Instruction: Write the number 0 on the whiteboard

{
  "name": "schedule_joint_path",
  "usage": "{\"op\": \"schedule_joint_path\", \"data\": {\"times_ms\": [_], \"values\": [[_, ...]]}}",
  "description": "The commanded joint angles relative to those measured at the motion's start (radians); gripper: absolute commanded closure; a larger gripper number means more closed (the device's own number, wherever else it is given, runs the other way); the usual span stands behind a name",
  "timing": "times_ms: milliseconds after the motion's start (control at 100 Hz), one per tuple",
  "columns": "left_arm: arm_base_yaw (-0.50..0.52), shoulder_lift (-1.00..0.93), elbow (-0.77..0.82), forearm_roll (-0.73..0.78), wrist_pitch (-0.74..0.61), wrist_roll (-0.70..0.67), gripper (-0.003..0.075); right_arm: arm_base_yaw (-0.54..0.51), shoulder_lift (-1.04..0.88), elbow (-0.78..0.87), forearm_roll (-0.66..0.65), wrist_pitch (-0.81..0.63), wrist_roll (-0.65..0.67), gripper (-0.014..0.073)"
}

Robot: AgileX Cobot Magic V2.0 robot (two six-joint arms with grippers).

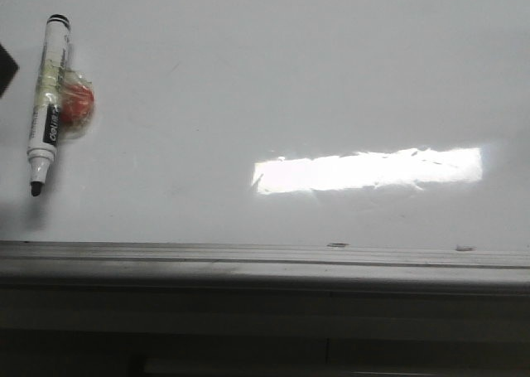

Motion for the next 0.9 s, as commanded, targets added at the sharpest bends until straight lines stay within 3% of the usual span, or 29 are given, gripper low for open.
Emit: {"op": "schedule_joint_path", "data": {"times_ms": [0,240,460,570,670,770,890], "values": [[-0.009,0.03,-0.021,-0.01,-0.088,-0.021,0.0362,0.002,0.02,-0.035,0.012,-0.067,-0.013,0.0242],[-0.009,0.142,-0.021,-0.013,-0.202,-0.021,0.0362,0.002,0.02,-0.035,0.012,-0.084,-0.013,0.0243],[-0.009,0.233,-0.021,-0.013,-0.194,-0.021,0.0376,0.002,0.02,-0.035,0.012,-0.09,-0.013,0.0243],[-0.009,0.268,-0.021,-0.013,-0.195,-0.021,0.0444,0.002,0.02,-0.037,0.012,-0.1,-0.013,0.0243],[-0.009,0.285,-0.021,0.002,-0.195,-0.013,0.057,0.002,0.02,-0.049,0.034,-0.105,-0.021,0.0243],[-0.014,0.285,-0.021,0.006,-0.192,0.016,0.0743,0.002,0.023,-0.087,0.155,-0.093,-0.203,0.0243],[-0.042,0.262,-0.037,0.002,-0.17,0.111,0.074,0.002,0.074,-0.156,0.433,-0.035,-0.515,0.0243]]}}
